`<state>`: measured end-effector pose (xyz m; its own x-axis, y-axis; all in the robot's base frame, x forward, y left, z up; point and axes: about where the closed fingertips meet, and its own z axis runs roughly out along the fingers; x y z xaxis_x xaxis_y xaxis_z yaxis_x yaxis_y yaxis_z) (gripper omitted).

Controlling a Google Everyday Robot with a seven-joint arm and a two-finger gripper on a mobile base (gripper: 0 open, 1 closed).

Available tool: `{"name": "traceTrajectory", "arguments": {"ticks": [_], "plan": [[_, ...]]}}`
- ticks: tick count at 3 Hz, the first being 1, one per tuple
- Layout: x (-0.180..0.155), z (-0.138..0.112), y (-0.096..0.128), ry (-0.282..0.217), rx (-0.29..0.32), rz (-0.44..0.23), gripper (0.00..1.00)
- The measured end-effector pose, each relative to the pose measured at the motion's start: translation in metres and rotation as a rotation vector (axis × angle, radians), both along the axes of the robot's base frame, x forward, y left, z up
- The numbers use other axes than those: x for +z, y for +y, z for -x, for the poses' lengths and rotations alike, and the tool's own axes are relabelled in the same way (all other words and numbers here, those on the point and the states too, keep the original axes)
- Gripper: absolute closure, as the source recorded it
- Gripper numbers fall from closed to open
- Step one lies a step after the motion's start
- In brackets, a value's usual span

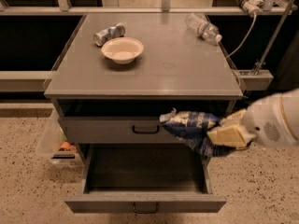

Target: Place blue chip bag into middle drawer

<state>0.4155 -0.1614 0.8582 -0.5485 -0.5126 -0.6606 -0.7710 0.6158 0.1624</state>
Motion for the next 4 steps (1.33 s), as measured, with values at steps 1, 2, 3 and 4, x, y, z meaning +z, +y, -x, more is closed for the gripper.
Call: {"name": "traceTrajectory", "arguments": {"ticks": [1, 2, 3, 4], "plan": [[-0.092, 0.03, 0.005, 0.114, -0.062, -0.145, 1.0], [-0.178, 0.06, 0.016, 0.276, -0.071, -0.213, 1.0], [-0.186, 0.064, 0.018, 0.296, -0.067, -0.226, 1.0], [-0.188, 0.062, 0.016, 0.293, -0.082, -0.234, 1.0]]}}
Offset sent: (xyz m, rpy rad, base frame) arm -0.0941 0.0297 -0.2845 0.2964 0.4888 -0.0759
